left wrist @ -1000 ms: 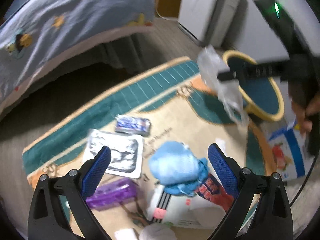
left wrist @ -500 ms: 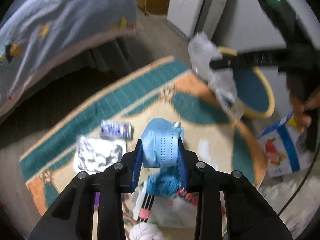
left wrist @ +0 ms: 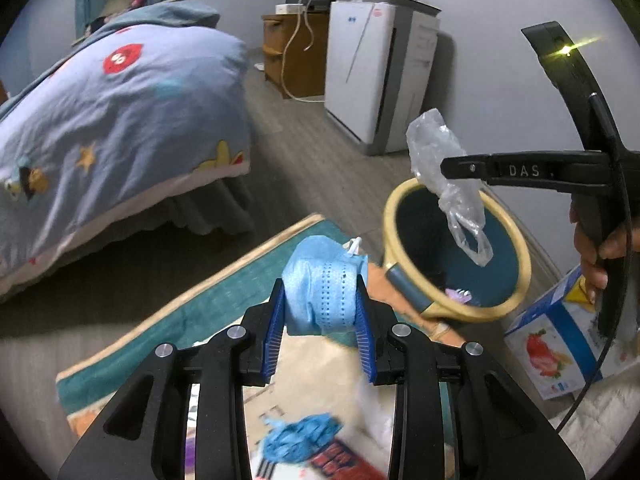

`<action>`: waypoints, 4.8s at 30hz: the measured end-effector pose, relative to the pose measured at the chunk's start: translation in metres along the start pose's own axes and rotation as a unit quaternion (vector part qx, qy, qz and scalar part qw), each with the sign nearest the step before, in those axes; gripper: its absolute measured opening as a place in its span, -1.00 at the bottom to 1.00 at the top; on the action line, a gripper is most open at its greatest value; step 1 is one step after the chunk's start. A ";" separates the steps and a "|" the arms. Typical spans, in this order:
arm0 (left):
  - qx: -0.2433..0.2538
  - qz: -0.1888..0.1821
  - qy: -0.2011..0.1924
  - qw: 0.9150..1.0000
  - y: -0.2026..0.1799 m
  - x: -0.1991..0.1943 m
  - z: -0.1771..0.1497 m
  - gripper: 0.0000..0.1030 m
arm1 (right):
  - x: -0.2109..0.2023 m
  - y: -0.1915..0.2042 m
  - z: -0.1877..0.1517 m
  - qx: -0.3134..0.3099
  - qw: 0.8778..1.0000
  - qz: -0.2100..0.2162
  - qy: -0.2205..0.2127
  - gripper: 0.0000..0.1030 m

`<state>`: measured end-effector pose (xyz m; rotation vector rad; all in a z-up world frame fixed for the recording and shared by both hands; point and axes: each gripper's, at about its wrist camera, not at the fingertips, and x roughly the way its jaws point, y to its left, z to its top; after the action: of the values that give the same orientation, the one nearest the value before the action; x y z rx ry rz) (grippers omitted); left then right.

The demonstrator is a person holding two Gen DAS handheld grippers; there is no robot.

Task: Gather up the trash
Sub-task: 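Release the clear plastic bag into the wastebasket with the right gripper, then drop the blue mask into the wastebasket with the left gripper, then grasp the red-and-white snack bag with the right gripper while the left grasps a white tissue, then drop the snack bag into the wastebasket with the right gripper while the left drops the tissue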

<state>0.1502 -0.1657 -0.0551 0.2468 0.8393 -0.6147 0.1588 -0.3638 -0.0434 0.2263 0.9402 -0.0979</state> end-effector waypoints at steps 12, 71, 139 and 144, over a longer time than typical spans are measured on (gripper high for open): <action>0.026 -0.044 -0.011 0.999 -0.053 0.029 0.017 -0.35 | 0.003 -0.046 -0.008 0.022 0.998 -0.053 0.004 -0.51; -0.152 0.157 0.023 0.976 0.127 -0.133 -0.126 0.87 | -0.031 0.145 -0.104 -0.052 0.994 0.043 0.081 0.88; -0.010 0.038 -0.001 0.999 0.005 -0.064 -0.028 -0.84 | -0.011 0.022 -0.028 0.027 0.994 0.088 0.065 -0.73; 0.000 0.027 -0.009 1.000 -0.009 -0.047 -0.012 -0.84 | -0.008 -0.009 -0.021 0.046 0.995 0.068 0.055 -0.73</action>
<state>0.1137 -0.1484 -0.0267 0.2629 0.8137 -0.5657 0.1359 -0.3682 -0.0503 0.3829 1.0280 -0.0022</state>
